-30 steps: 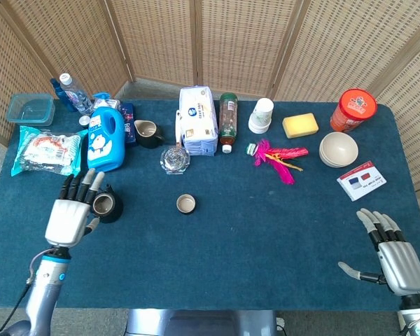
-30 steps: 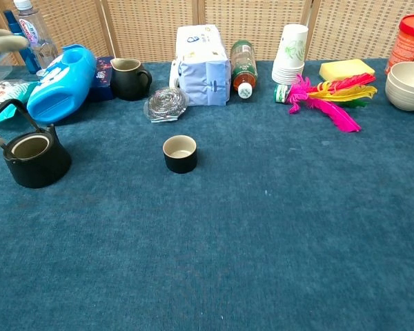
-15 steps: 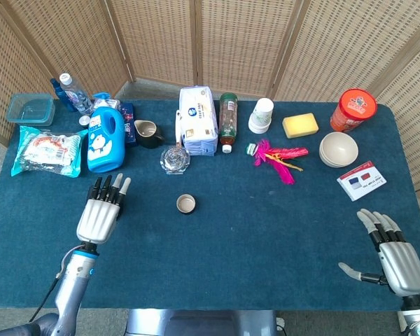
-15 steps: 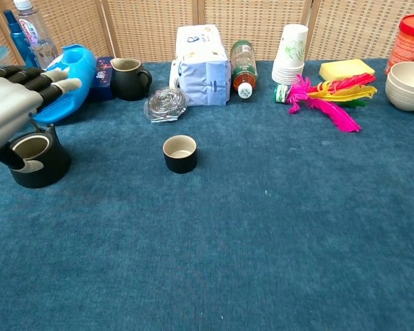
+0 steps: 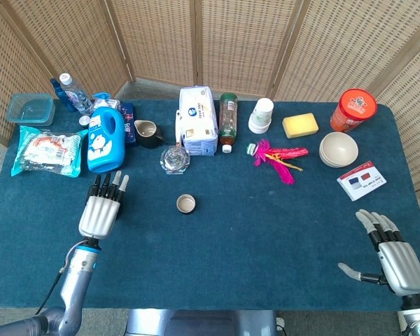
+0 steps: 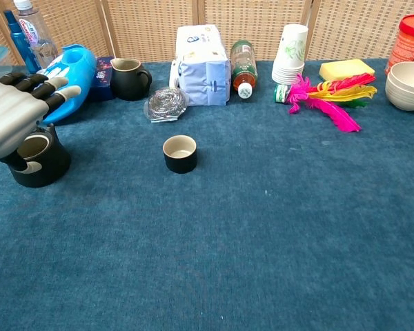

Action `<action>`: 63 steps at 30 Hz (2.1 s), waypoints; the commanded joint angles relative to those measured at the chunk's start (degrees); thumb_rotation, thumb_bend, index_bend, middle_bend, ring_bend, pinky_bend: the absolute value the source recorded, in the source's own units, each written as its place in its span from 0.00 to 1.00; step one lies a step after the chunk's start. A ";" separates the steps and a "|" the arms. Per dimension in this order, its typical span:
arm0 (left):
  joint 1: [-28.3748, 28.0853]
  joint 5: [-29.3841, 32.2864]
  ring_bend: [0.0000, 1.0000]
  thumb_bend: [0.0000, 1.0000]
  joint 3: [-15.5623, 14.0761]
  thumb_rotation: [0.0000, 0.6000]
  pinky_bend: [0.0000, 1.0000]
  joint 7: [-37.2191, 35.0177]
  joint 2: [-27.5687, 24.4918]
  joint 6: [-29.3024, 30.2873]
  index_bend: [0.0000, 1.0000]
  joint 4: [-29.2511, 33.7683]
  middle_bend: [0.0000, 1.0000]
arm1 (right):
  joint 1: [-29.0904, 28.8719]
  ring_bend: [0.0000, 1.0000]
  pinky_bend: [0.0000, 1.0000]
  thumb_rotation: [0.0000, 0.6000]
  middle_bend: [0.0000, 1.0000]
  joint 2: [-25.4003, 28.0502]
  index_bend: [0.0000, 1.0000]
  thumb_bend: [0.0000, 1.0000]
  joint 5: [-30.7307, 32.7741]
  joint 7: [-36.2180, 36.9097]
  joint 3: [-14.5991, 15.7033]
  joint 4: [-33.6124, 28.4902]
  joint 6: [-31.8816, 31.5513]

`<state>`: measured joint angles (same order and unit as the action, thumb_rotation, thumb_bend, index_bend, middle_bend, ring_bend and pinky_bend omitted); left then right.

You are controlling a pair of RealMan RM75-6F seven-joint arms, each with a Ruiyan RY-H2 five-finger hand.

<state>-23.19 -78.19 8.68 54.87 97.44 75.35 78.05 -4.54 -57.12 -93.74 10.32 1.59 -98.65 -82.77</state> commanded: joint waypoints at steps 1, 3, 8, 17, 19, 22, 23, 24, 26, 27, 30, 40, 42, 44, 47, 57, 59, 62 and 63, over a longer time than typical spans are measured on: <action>-0.76 0.93 0.00 0.00 0.80 1.00 0.07 -1.56 0.48 -0.75 0.00 -2.33 0.00 | 0.19 0.00 0.00 0.46 0.00 0.62 0.00 0.00 -2.51 1.15 0.81 -0.61 -1.22; -0.99 1.56 0.00 0.00 1.15 1.00 0.07 -1.84 0.58 -0.96 0.00 -3.38 0.00 | 0.29 0.00 0.00 0.46 0.00 0.64 0.00 0.00 -3.28 1.16 1.15 -0.59 -1.50; -1.55 3.26 0.00 0.00 2.49 1.00 0.07 -4.80 -0.15 -1.94 0.00 -5.98 0.00 | 0.02 0.00 0.00 0.46 0.00 0.75 0.00 0.00 -3.00 2.13 1.30 -0.28 -0.89; -2.41 6.77 0.00 0.00 5.78 1.00 0.07 -12.42 -3.26 -4.04 0.00 -12.75 0.00 | -0.07 0.00 0.00 0.47 0.00 0.78 0.00 0.00 -2.49 2.56 1.22 -0.11 -0.81; -2.53 7.82 0.00 0.00 6.60 1.00 0.07 -14.02 -4.07 -4.59 0.00 -13.70 0.00 | -0.20 0.00 0.00 0.46 0.00 0.69 0.00 0.00 -2.38 2.45 1.30 -0.15 -0.42; -2.58 9.74 0.00 0.00 7.65 1.00 0.07 -16.01 -5.25 -5.86 0.00 -14.69 0.00 | -0.28 0.00 0.00 0.46 0.00 0.55 0.00 0.00 -2.33 1.98 1.41 -0.21 -0.10; -2.55 10.14 0.00 0.00 7.76 1.00 0.07 -16.54 -5.65 -6.27 0.00 -14.66 0.00 | -0.30 0.00 0.00 0.46 0.00 0.50 0.00 0.00 -2.28 1.85 1.41 -0.24 -0.01; -2.41 10.52 0.00 0.00 7.76 1.00 0.07 -17.46 -6.31 -6.77 0.00 -14.28 0.00 | -0.34 0.00 0.00 0.46 0.00 0.43 0.00 0.00 -2.17 1.68 1.43 -0.28 0.14; -1.94 10.83 0.00 0.00 7.65 1.00 0.07 -19.52 -7.69 -7.29 0.00 -12.72 0.00 | -0.40 0.00 0.00 0.46 0.00 0.37 0.00 0.00 -2.01 1.41 1.47 -0.39 0.42; -1.61 10.99 0.00 0.00 7.72 1.00 0.07 -20.58 -8.43 -7.30 0.00 -11.75 0.00 | -0.42 0.00 0.00 0.46 0.00 0.36 0.00 0.00 -1.96 1.39 1.49 -0.44 0.50; -0.59 12.27 0.00 0.00 7.85 1.00 0.07 -23.40 -11.77 -8.63 0.00 -7.42 0.00 | -0.40 0.00 0.00 0.47 0.00 0.42 0.00 0.00 -1.94 1.45 1.57 -0.53 0.50; -2.71 26.65 0.01 0.00 11.54 1.00 0.11 -27.59 -24.75 -23.36 0.04 4.44 0.00 | -0.79 0.00 0.00 0.46 0.00 -0.09 0.00 0.00 -2.33 0.25 2.06 -0.74 1.58; -3.89 29.87 0.02 0.00 11.50 1.00 0.14 -26.44 -26.44 -25.69 0.05 5.19 0.01 | -0.92 0.00 0.00 0.46 0.00 -0.26 0.00 0.00 -2.30 0.00 2.09 -0.81 1.87; -4.98 33.33 0.03 0.00 11.84 1.00 0.15 -26.63 -27.37 -28.10 0.05 5.43 0.02 | -1.01 0.00 0.00 0.46 0.00 -0.37 0.00 0.00 -2.32 -0.18 2.13 -0.84 2.05; -7.44 38.92 0.08 0.00 12.10 1.00 0.15 -27.79 -28.44 -32.99 0.05 4.46 0.07 | -1.07 0.00 0.00 0.46 0.00 -0.55 0.00 0.00 -2.49 -0.62 2.35 -0.89 2.31; -14.42 47.01 0.14 0.00 10.43 1.00 0.15 -30.16 -27.88 -39.91 0.09 -0.79 0.14 | -1.32 0.00 0.00 0.46 0.00 -1.07 0.00 0.00 -2.11 -1.53 2.45 -0.85 3.03; -15.67 47.69 0.14 0.00 10.30 1.00 0.15 -30.67 -27.48 -40.03 0.09 -1.50 0.14 | -1.41 0.00 0.00 0.47 0.00 -1.18 0.00 0.00 -1.86 -1.77 2.43 -0.75 3.30; -17.16 49.05 0.14 0.00 9.73 1.00 0.15 -31.06 -27.24 -40.21 0.09 -1.77 0.14 | -1.48 0.00 0.00 0.47 0.00 -1.26 0.00 0.00 -1.44 -1.72 2.29 -0.65 3.44; -17.57 49.52 0.14 0.00 9.35 1.00 0.16 -30.94 -27.28 -40.29 0.09 -1.78 0.14 | -1.51 0.00 0.00 0.47 0.00 -1.25 0.00 0.00 -1.31 -1.68 2.23 -0.61 3.47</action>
<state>-40.09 -29.37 18.57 24.02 70.04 35.28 76.45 -6.03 -58.37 -95.07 8.63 3.84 -99.28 -79.32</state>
